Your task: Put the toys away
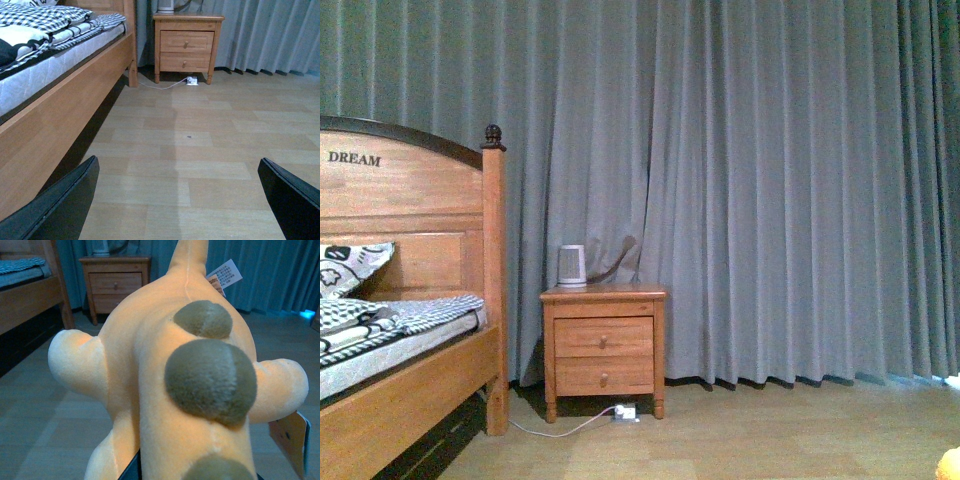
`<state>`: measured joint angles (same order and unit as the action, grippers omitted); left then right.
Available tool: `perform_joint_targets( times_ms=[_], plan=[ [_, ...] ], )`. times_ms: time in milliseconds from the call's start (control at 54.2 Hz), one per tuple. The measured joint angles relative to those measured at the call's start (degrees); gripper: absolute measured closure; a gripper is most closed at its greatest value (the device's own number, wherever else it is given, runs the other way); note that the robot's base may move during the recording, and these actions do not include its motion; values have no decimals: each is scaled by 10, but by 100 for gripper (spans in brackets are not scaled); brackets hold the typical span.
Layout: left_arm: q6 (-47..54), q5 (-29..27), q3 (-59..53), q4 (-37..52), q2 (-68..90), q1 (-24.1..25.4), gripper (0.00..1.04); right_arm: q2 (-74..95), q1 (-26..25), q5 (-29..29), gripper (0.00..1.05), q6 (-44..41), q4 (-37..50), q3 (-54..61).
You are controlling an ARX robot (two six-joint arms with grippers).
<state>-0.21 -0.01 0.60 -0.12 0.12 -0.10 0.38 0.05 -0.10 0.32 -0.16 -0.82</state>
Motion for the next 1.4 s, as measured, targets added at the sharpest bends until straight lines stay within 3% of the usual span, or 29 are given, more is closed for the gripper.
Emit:
perform_joint_targets(
  times_ms=[1402],
  plan=[
    [0,0,0,0,0,0,6,0,0,0,97,0,0,0]
  ],
)
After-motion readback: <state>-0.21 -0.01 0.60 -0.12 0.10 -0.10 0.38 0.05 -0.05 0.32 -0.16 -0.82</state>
